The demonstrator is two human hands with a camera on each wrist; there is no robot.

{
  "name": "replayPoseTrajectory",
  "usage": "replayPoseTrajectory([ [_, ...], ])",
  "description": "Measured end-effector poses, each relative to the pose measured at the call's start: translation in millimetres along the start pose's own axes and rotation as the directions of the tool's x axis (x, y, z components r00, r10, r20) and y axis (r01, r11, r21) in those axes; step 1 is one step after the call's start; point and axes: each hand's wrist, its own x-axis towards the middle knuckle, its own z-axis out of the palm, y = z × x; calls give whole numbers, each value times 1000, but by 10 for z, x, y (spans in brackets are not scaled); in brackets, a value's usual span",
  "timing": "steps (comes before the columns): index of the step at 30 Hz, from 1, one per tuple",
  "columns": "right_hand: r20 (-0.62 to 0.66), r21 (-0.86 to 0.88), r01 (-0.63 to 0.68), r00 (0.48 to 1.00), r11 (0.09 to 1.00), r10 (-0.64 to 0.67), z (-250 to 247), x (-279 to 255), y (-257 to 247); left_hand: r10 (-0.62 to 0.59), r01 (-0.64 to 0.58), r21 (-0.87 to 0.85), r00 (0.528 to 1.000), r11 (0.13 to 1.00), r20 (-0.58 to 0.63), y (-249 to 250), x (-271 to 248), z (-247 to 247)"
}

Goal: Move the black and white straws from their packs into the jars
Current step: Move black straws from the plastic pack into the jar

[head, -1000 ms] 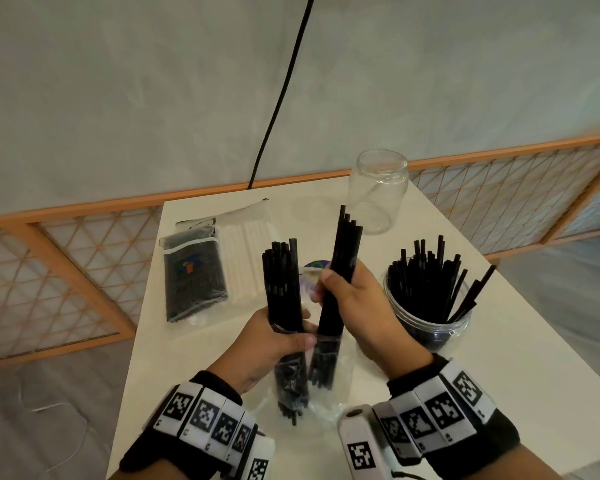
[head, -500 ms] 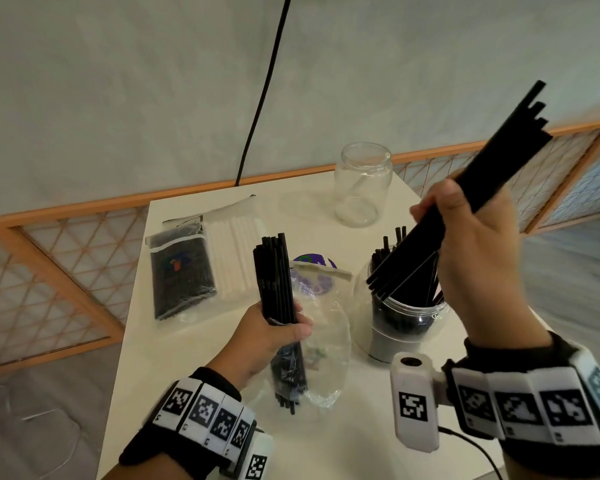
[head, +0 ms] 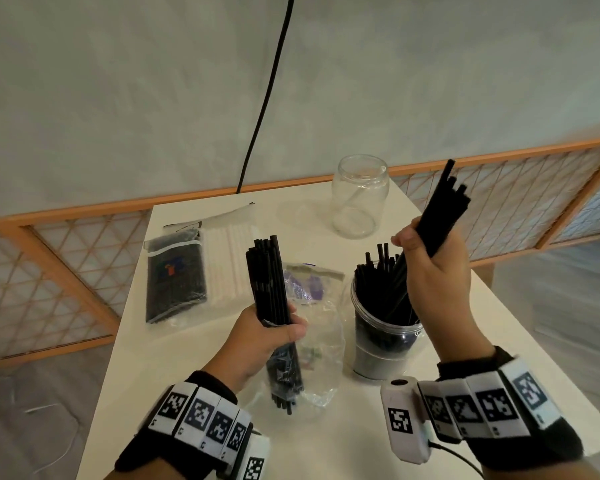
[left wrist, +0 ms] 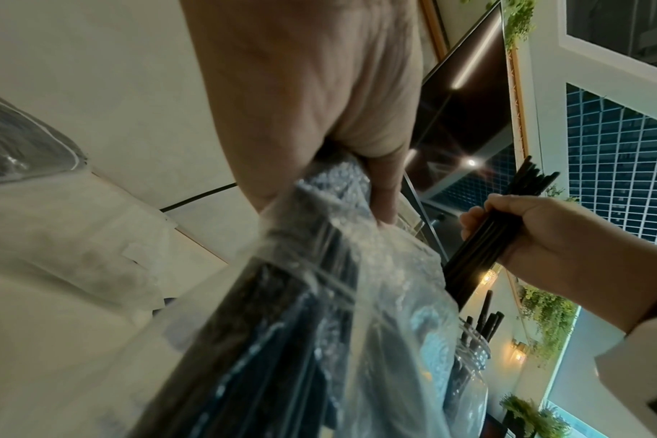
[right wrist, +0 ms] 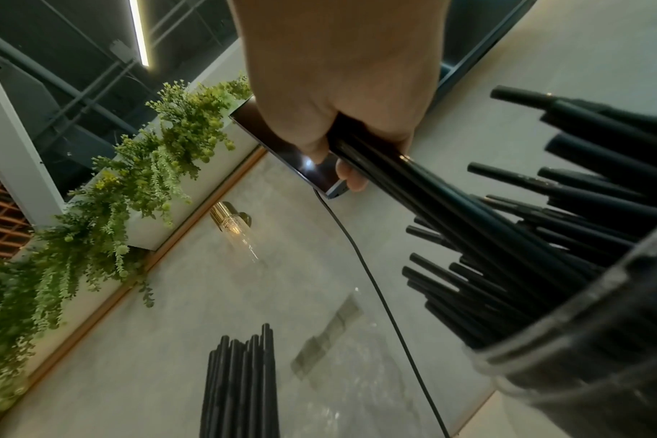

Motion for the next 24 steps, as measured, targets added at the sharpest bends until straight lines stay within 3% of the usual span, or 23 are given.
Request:
replayPoseTrajectory([
  [7, 82, 5, -56, 995, 998, 56, -8, 11, 72, -3, 3, -35, 1000, 999, -24, 77, 76, 169],
  [17, 29, 195, 60, 997, 979, -67, -127, 144, -61, 9, -10, -12, 998, 1000, -69, 87, 128, 285],
  [21, 202, 222, 150, 960, 963, -196, -25, -69, -228, 30, -31, -5, 996, 1000, -90, 90, 119, 271],
  [24, 523, 198, 155, 819, 968, -238, 120, -275, -327, 52, -52, 7, 993, 999, -104, 117, 93, 248],
])
